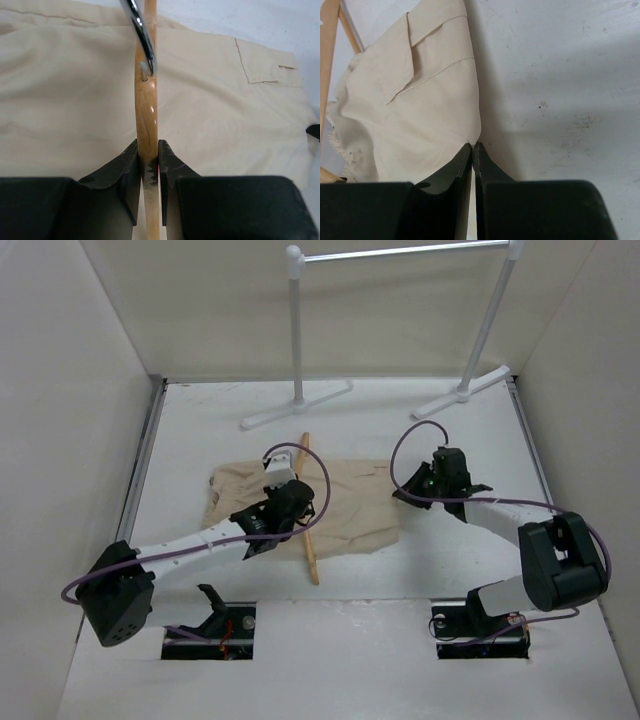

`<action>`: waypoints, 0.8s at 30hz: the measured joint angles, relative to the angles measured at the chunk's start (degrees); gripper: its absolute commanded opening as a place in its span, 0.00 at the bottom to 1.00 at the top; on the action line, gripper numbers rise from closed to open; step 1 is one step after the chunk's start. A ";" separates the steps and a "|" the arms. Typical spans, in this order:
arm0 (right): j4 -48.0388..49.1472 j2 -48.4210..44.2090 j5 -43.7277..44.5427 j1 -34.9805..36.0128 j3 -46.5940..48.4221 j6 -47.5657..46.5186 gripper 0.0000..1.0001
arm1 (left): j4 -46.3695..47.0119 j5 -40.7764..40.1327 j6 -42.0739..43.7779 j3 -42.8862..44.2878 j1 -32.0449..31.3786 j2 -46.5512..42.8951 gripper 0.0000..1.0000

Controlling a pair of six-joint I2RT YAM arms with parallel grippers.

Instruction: Place the trousers on the hanger

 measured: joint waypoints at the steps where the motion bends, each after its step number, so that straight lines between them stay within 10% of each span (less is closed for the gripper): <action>1: 0.00 0.24 0.00 0.00 0.00 0.02 0.13 | -0.13 0.00 0.92 0.59 0.00 0.52 0.01; 13: -0.50 0.09 0.24 0.00 0.00 -0.15 0.60 | -4.50 -1.55 5.86 8.35 -1.42 2.23 0.00; 24: -15.96 -26.36 1.29 1.97 6.43 -5.77 0.71 | -13.81 -2.67 11.78 30.93 -3.48 1.33 0.00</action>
